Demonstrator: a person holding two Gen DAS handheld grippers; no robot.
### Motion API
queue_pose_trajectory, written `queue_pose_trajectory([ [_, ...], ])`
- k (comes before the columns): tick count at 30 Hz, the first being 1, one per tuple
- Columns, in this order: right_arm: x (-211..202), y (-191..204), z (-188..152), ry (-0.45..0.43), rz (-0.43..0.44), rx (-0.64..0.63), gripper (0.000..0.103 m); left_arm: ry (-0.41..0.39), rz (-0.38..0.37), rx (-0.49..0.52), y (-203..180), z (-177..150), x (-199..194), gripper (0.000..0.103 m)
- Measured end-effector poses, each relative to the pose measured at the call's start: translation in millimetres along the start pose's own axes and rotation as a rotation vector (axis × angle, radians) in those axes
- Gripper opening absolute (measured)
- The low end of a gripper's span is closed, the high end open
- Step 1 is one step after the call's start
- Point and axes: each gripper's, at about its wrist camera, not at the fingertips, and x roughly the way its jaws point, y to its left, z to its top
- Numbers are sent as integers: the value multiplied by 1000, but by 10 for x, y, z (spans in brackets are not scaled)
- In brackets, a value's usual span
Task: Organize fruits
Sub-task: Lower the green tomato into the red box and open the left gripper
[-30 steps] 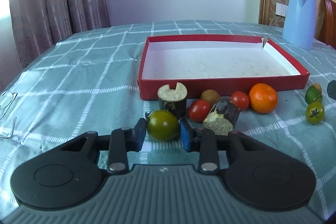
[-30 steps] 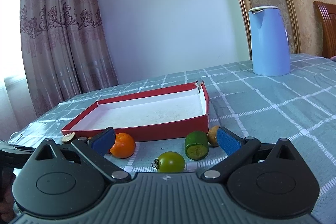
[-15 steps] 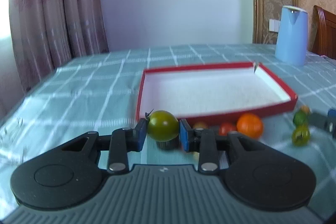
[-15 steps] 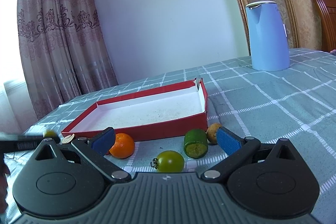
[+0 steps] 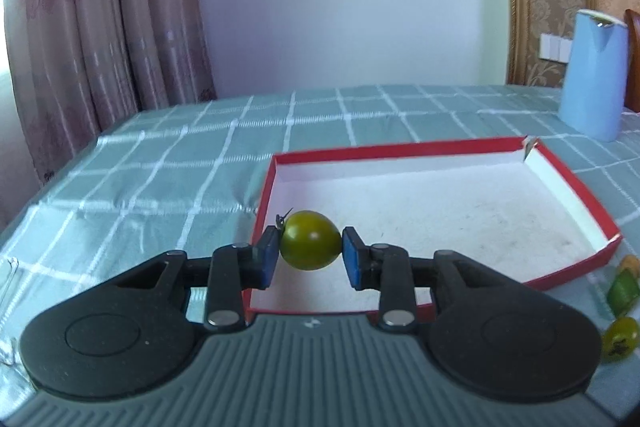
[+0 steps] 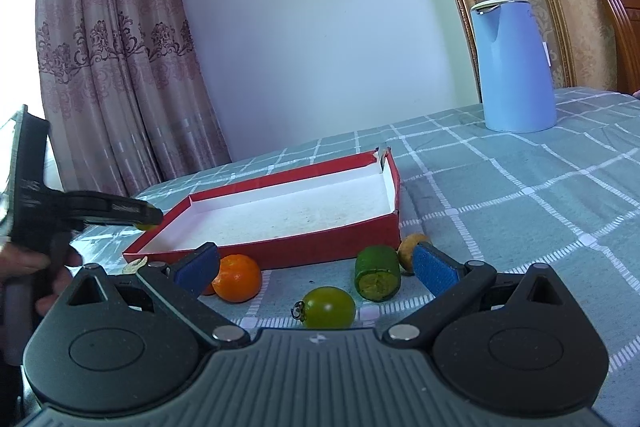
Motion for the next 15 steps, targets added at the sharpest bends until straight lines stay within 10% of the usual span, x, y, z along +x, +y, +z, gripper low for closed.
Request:
queue_pose_trajectory([
  [9,2,-5,-4,7,2,6,103,-84,34,-37,112,-151,-411,82],
  [15,-48,14,-11,7,47,-19,103,-100,87,-115,372,-420,-706,88],
])
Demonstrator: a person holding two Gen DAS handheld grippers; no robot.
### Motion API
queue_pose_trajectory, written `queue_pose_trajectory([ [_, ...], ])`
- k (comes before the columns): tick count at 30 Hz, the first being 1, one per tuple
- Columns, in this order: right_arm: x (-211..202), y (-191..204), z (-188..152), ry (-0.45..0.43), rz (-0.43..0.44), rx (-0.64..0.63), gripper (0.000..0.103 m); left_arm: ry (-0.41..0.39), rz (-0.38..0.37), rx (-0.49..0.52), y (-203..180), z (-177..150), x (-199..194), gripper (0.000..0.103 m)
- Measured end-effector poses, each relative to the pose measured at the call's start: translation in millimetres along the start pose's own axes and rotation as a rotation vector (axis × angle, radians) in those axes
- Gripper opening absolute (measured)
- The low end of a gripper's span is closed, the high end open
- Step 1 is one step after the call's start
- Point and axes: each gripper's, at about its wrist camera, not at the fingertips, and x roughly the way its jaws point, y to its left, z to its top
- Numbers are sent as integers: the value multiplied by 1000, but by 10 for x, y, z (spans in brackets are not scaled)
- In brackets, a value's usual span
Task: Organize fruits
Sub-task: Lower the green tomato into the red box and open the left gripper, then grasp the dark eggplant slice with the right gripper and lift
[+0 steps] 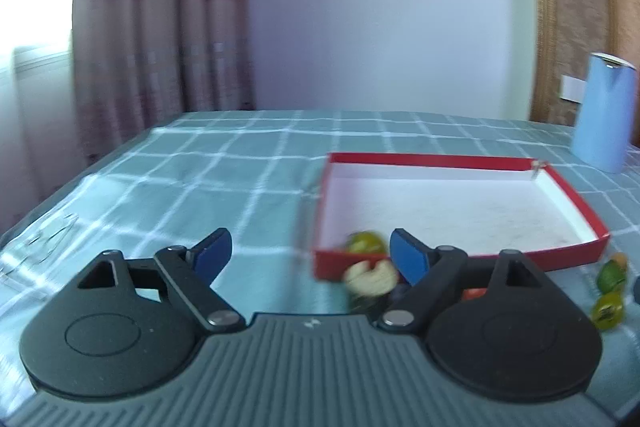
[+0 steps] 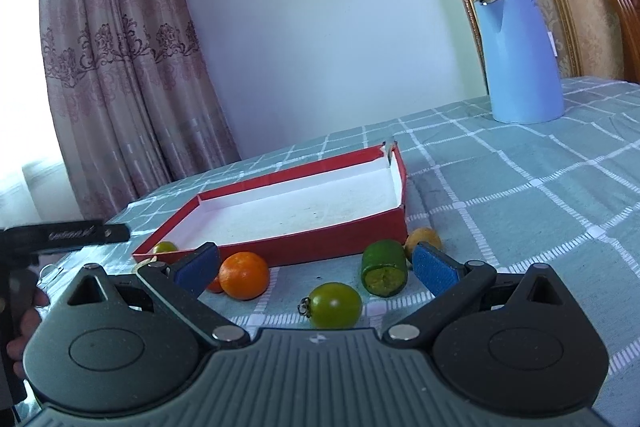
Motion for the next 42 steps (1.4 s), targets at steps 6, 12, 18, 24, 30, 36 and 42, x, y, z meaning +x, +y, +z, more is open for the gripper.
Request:
queue_pose_trajectory([
  [6,-161,336,-99,2,59,-244,103,46,45,-71,235,-215,68,92],
  [12,-120,637,-131,19,123,-421,103,60,40,-169,392,-295,95,96],
  [18,233,962,-76,95,175,-534,102,84,35,-273,571,-305,144,96],
  [24,544,1161,-137,188,229,-597,84,81,10,-304,629,-316,145,96],
  [30,715,1264,-146,236,276,-605,67,72,-9,-330,662,-325,137,97],
  [36,861,1312,-129,264,289,-605,58,69,-14,-338,674,-328,128,97],
  [42,993,1244,-106,298,267,-556,35,75,-9,-341,666,-326,134,97],
])
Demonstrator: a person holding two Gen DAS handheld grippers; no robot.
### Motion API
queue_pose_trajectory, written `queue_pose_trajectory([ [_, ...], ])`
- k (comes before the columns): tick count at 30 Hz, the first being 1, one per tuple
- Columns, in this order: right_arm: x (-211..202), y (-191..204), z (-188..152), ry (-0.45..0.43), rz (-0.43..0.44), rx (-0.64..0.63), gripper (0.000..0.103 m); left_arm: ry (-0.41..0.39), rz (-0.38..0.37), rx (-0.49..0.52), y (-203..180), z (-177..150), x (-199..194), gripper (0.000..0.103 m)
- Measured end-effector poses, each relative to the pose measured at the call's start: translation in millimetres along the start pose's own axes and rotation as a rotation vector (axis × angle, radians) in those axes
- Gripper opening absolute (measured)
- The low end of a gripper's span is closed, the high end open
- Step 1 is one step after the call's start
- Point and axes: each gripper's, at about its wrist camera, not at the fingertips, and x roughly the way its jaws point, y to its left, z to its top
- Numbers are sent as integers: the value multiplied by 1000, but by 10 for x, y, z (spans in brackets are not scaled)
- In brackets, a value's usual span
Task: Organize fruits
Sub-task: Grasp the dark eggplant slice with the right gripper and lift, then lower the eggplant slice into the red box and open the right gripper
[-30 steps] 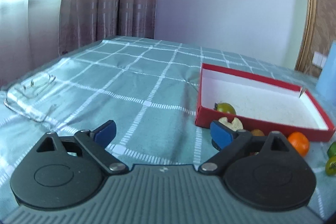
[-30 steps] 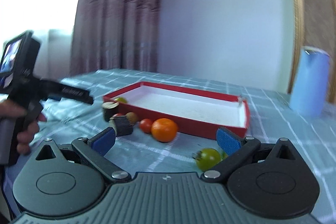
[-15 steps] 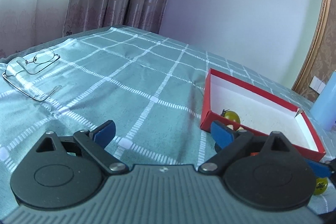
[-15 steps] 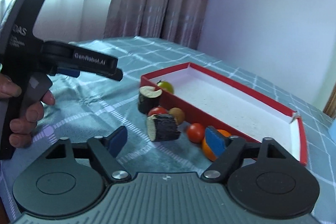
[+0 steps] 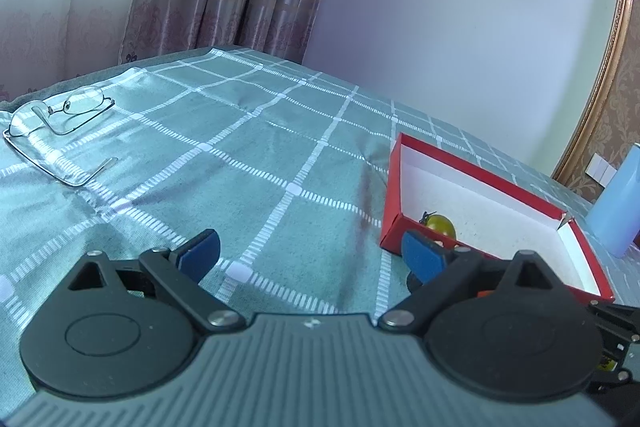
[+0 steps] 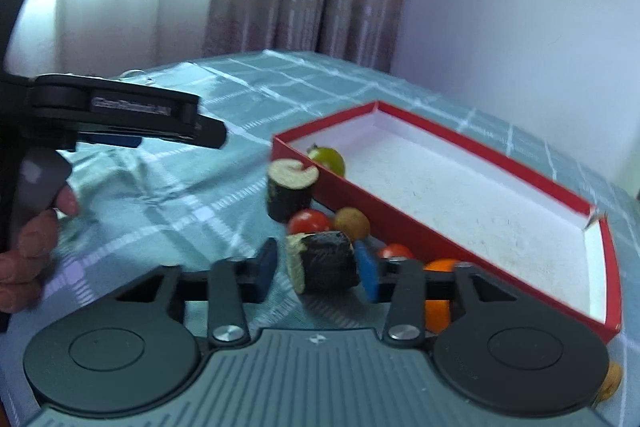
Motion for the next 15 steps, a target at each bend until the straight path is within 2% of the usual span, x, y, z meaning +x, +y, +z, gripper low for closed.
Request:
queue_pose_trajectory([
  [3,-77,-43,-19,-24,-1,29,33,1,1,1,-2,-1,2,97],
  [7,-338,-183,11,-107,-16,91,33,1,4,4,0,-2,3,97],
  [11,-453,-636,120,-145,-111,196,33,0,13,11,-5,-12,5,97],
  [15,-388,-1143,133,-113,-191,316,33,4,18,17,-10,-10,16,97],
])
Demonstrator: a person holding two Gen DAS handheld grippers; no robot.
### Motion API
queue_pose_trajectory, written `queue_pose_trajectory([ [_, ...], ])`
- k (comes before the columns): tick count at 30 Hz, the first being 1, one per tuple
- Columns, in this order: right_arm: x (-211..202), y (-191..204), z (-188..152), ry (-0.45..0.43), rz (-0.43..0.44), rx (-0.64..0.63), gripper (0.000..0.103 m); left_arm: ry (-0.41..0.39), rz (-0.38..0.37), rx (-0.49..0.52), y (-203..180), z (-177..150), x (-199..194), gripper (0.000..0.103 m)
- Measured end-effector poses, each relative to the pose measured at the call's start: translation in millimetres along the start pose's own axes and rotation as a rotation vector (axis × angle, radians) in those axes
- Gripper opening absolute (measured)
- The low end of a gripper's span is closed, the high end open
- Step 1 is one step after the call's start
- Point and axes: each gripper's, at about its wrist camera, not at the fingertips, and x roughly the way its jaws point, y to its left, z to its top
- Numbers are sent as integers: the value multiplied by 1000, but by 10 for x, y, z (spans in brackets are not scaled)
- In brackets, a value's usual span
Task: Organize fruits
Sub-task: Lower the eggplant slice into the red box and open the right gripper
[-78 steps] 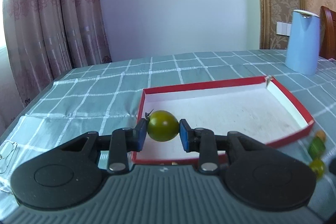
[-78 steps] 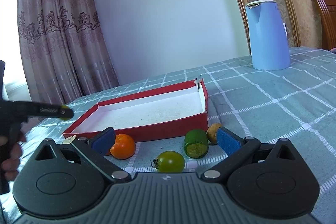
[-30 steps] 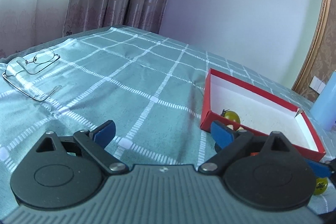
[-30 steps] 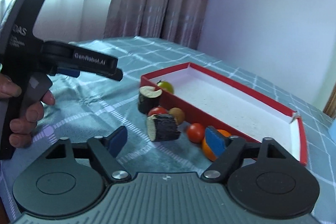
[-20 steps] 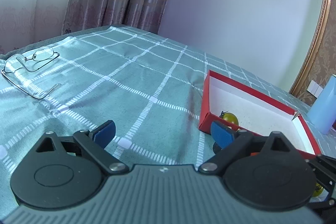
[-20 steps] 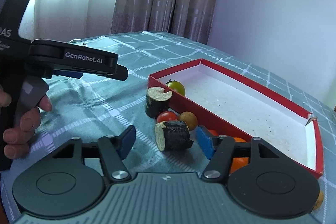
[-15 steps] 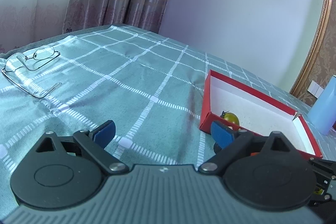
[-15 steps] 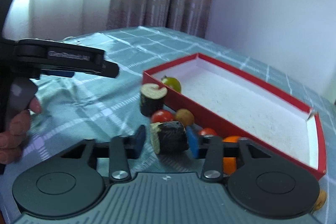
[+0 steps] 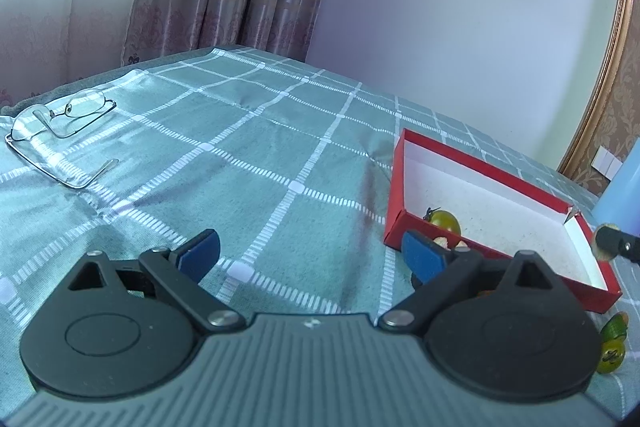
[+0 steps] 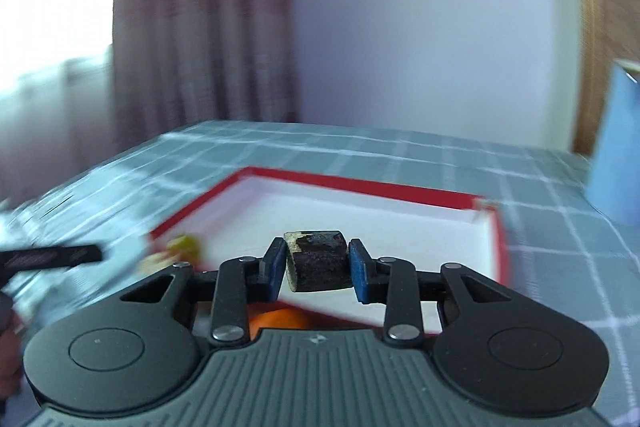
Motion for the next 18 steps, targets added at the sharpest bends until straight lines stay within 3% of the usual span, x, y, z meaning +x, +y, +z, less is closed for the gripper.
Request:
queue_pose_trajectory([
  [10,338,-247,-127,96,-75,-12,34,12,5,6,3,4,24,97],
  [13,226,-267,-171,73,-85,-2,54,14,6,7,2,2,28,97],
  [18,-345,-273,-287,-41,-69,-20,66,11,5,4,2,4,26,97],
])
